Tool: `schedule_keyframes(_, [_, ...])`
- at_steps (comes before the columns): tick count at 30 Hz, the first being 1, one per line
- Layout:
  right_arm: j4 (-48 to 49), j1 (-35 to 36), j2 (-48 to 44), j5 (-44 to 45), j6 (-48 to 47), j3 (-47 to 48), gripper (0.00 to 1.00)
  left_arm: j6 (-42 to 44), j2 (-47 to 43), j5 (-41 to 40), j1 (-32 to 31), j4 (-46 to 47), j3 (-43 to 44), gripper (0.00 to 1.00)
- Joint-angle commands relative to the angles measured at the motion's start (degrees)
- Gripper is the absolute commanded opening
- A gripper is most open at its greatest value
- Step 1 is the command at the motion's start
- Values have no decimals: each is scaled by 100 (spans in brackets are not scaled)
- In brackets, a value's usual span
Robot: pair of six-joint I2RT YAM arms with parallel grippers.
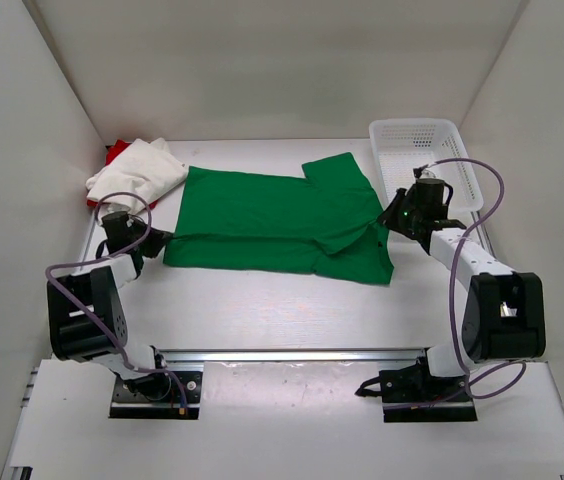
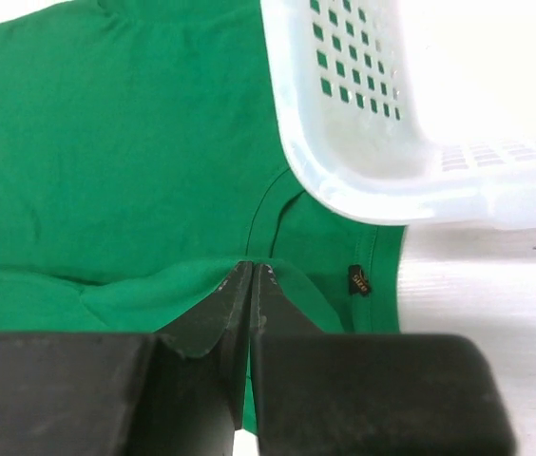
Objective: Fold and stack the t-shirts
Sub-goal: Fold the flattened tshirt in 1/3 of the way
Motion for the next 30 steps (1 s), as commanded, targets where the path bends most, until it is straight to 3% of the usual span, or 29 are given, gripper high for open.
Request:
schedule_keyframes(1, [348,-33,-122,124,-76,4,0,-194,-364,-140,-20,606,-42,0])
schedule_keyframes(11, [270,3,607,273,-198,645,0,-107,726,211,-117,563,538,0])
schedule_keyframes(14, [304,125,792,405,-216,768,0,-19,648,132,-47,353,618,10])
schedule_keyframes(16, [348,195,810,441,-164,769,4,-10,403,106,23,343,531,23])
schedule_keyframes(19, [340,283,635,564,-111,698,18,121,-71,88,164,176,337,45])
schedule_keyframes(21, [541,476,328,704,-190,619,29,271,-441,-43,156,-78,57,46])
schedule_keyframes(26, [621,1004,-523,1091,-208,251,38,360,-1566,-229,111,-334,-917,42])
schedule_keyframes(27, [725,1092,-735,1109,-120,32,33,377,-1698,-255,103,-308,-1260,43])
schedule_keyframes(28, [857,1232,-963,935,-33,-257,16,395,-1795,-307,129,-264,-1437,47])
schedule_keyframes(30, [1077,1408,-1192,715,134,-609,0,438,-1753,-351,155,-237,-1605,48])
